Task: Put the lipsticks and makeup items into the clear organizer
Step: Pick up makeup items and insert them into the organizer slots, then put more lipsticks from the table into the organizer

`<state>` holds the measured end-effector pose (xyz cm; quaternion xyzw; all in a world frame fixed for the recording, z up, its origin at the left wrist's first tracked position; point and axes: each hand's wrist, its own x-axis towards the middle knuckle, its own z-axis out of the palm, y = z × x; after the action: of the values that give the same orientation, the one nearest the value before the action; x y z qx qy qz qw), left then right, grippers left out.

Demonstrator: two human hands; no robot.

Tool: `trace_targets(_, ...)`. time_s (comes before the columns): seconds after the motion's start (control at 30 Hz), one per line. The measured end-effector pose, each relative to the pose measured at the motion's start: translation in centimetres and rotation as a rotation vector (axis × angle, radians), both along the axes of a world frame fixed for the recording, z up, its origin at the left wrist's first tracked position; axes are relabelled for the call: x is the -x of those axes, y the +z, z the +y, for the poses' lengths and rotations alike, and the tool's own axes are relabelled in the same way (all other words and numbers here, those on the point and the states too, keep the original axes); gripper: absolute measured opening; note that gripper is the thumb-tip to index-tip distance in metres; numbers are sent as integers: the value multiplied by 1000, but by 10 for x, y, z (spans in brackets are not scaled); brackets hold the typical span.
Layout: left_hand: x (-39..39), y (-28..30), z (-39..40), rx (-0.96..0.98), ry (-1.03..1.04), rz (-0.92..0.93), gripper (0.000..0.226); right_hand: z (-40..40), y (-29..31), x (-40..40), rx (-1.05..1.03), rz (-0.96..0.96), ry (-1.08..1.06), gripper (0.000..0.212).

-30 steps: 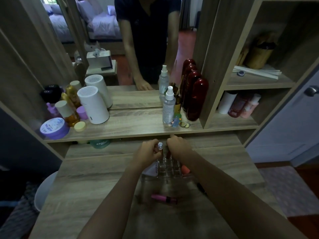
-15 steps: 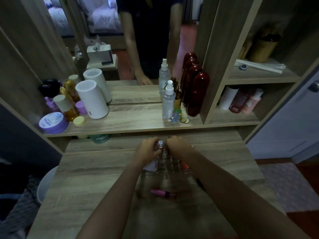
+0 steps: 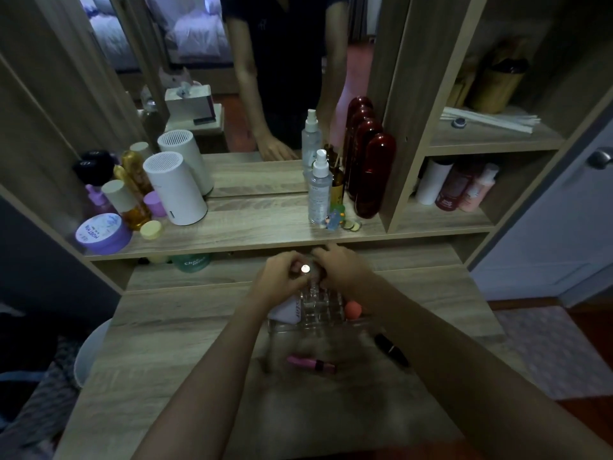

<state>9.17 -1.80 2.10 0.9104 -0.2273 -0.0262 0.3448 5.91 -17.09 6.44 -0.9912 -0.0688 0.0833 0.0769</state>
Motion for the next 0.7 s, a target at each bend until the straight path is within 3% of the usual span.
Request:
trace_targets(0.1,0,6,17,50,69,-37,20,3,12,21,-52,-390,121,22)
trace_targets(0.17,2,12,32,63,103,-71,14,6,11,43,-95,-526,251,7)
trace_targets(0.2,3,14,42,69,121,-93,14,7,5,56,-89,-457,308,8)
trace_targets(0.3,9,16,74,80,202,-136,13,16,-27,89,-57,37,296,31)
trace_targets(0.37,15,12,95,67,263,-103,12,23,-47,103,34,177,290,41)
trace_targets(0.5,33,-7,116,-23,319,-6,8,33,-75,114,67,262,215,36)
trace_targets(0.63,49,-29,116,-27,278,321,9,35,-84,114,41,284,166,40)
trace_targets(0.7,55,-42,114,-107,263,369,25,33,-88,115,26,281,117,40)
